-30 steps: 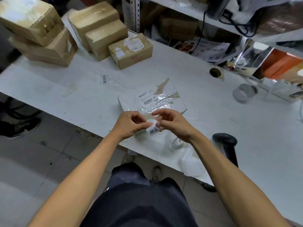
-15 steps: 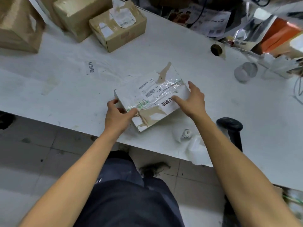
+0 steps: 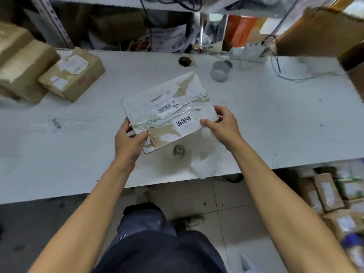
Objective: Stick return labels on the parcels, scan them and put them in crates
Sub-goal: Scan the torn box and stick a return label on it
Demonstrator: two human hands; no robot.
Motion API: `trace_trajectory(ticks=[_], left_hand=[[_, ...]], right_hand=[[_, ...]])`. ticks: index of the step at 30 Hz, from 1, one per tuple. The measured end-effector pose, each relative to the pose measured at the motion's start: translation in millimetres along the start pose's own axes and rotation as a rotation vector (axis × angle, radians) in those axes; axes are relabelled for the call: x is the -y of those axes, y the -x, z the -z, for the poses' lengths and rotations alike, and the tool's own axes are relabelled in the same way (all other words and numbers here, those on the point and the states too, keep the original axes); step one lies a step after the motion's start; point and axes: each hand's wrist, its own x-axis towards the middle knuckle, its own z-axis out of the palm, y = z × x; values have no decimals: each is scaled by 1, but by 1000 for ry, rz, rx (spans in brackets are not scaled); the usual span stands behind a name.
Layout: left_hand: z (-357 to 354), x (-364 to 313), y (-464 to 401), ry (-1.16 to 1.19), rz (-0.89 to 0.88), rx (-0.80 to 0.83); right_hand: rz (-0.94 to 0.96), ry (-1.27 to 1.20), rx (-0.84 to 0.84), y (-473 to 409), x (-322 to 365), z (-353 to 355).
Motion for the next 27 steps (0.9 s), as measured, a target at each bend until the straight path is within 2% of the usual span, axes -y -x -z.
trace_trajectory(ticks=[3,7,15,21,27], left_hand=[[-52,-26,26,5,-93,97],[-129,-43,67,-3,-175,311],[-294,-30,169,-141,-251,784],[-382,-3,245,-236,-237,1095],[-453,30,309,-420,-206,1319]], right_hand=[[-9,-71,-132,24,-16,64],[-74,-122,-274,68,-57,151],[-250,-245,-646,190,-170,288],[-365,-325,-884,290,-231,347],[-538,-447,-1067,365,-296,360]])
